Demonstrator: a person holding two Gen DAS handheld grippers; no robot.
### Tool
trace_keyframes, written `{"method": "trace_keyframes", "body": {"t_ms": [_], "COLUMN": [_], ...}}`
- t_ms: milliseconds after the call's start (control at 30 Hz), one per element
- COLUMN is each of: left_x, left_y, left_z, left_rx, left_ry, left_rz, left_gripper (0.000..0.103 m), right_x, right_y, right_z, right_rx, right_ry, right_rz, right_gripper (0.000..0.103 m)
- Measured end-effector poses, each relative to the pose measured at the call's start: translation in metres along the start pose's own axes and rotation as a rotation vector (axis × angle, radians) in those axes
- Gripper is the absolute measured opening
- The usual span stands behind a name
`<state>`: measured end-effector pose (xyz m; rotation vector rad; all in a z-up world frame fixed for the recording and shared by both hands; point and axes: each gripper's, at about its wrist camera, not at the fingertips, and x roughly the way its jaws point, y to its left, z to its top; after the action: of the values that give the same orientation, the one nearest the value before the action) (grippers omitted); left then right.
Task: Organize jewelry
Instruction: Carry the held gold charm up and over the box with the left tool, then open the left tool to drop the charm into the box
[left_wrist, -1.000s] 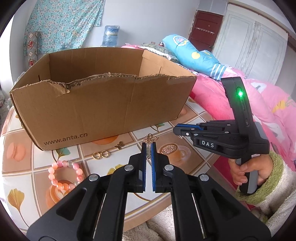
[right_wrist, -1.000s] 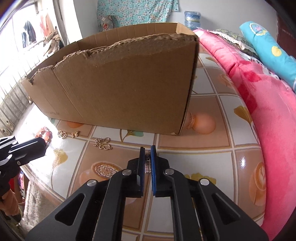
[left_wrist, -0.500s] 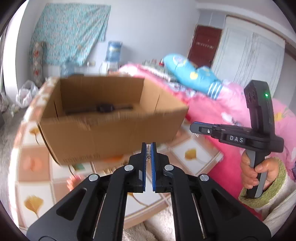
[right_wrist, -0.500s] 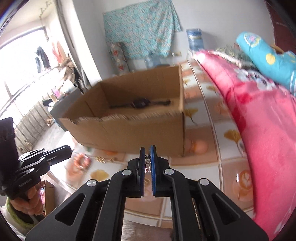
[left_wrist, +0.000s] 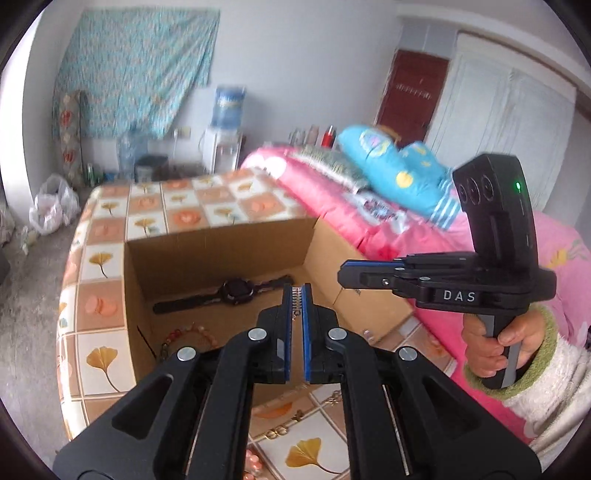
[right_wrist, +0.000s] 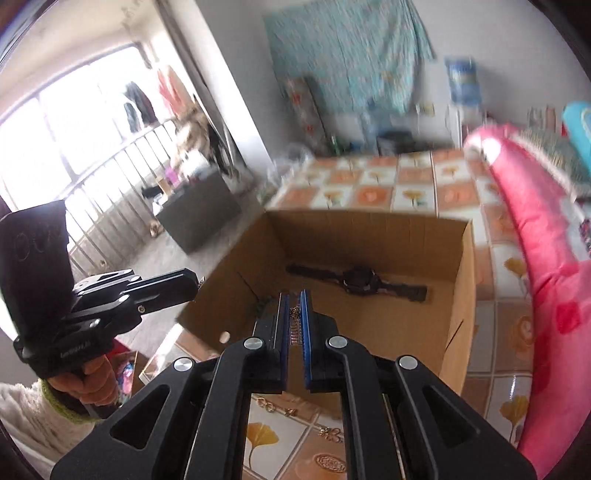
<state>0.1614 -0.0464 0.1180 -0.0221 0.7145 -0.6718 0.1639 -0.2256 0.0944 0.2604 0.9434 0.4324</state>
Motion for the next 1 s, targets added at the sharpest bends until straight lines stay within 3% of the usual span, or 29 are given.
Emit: {"method": "trace_keyframes", "body": {"t_ms": [233,367,433,567,733,933,967,1000], "left_x": [0.098,0.126,0.131,0.129,0.126,0.075,0.065,0.047], "left_y": [0.036,0.052,0.057,0.058,0.057,0.034,0.03,0.024], "left_z": [0.009,0.003,0.002,-0.002,0.005,0.012,0.012,0.01], "left_rx": [-0.095,-0.165,-0.199,-0.221,-0.216,-0.132,-0.12,-0.102], "left_ry": [0.317,0.423,0.44,0.431,0.395,0.249,0.223,0.185], "left_rz": [0.013,0.018,0.016,0.012,0.027,0.043,0.037,0.035], "left_gripper": [0.004,0.004,0.005,0.019,0.019,0.019,0.022,0.028], "right_x": [0.071,0.082,0.082,0.081,0.071,0.02,0.007,-0.005], "right_y": [-0.059,-0.072,-0.071,-0.07,-0.071,-0.055,-0.049,-0.044], "right_z": [0.021,0.022,0.023,0.025,0.024,0.021,0.018,0.015], "right_rx": [0.153,0.19,0.182,0.16,0.161,0.136,0.128,0.119], "right_ry": [0.227,0.278,0.269,0.247,0.212,0.068,0.037,0.007], "right_rz": [-0.026,-0.036,-0.037,-0.047,-0.059,0.0,0.01,0.02], "right_gripper": [0.006,0.007,0.007,0.007,0.007,0.007,0.01,0.02]}}
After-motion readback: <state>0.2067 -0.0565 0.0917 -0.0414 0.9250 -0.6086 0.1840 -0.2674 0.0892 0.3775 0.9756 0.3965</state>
